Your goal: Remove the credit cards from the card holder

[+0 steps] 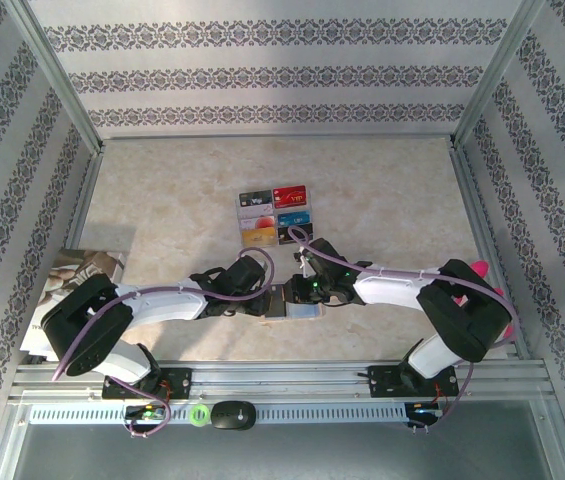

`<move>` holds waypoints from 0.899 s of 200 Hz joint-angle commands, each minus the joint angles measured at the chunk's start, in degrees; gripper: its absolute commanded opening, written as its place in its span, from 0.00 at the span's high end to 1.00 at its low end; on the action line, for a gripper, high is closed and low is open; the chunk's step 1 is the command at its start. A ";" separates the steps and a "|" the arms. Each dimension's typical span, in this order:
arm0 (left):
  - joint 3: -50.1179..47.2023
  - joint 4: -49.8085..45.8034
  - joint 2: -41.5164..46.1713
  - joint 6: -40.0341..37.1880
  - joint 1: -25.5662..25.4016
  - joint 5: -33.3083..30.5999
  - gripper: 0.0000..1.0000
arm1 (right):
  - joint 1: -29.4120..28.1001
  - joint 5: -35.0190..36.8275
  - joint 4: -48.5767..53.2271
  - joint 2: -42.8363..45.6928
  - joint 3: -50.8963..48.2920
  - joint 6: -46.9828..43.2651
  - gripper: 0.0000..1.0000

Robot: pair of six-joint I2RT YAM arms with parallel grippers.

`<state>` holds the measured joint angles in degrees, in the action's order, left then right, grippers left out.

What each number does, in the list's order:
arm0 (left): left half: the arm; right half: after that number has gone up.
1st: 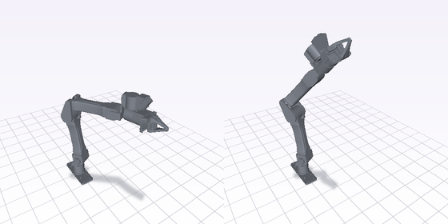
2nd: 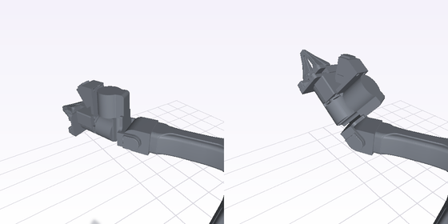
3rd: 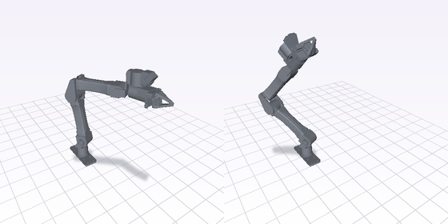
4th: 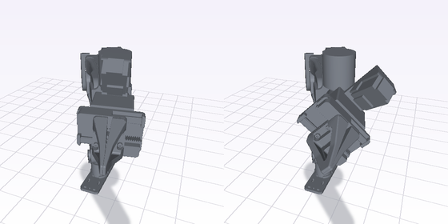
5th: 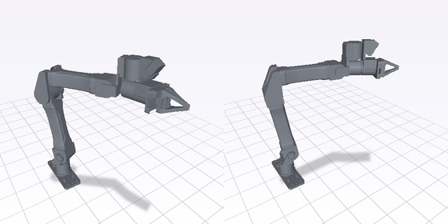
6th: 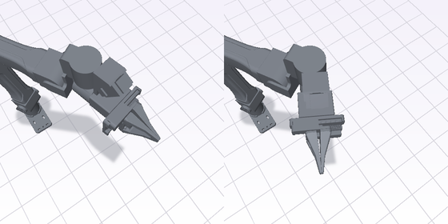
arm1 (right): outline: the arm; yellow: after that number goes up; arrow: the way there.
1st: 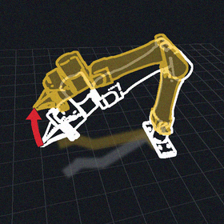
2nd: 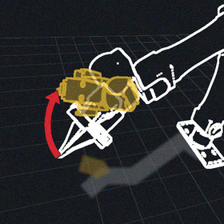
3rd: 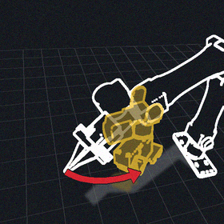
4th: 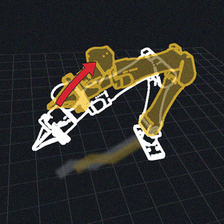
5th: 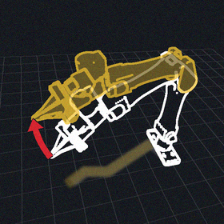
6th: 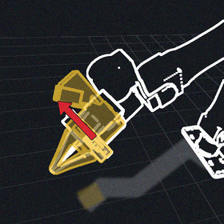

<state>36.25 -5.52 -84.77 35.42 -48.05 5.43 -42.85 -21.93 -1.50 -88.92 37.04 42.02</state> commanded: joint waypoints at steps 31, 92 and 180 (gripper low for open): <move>-1.45 0.04 -1.16 1.71 -0.64 0.52 0.76 | 0.05 -0.65 -1.31 -0.60 0.79 -0.80 0.79; -1.05 0.04 -0.95 2.67 -0.64 0.62 0.83 | 0.10 0.69 -1.45 2.41 -1.27 0.81 0.79; -1.15 0.48 -1.86 3.35 -0.64 1.41 0.88 | -0.13 0.36 -2.03 1.13 -2.91 3.20 0.80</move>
<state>35.83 -4.64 -85.34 37.98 -48.05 5.80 -42.89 -21.93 -2.96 -86.74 35.35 43.83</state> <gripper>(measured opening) 0.126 0.202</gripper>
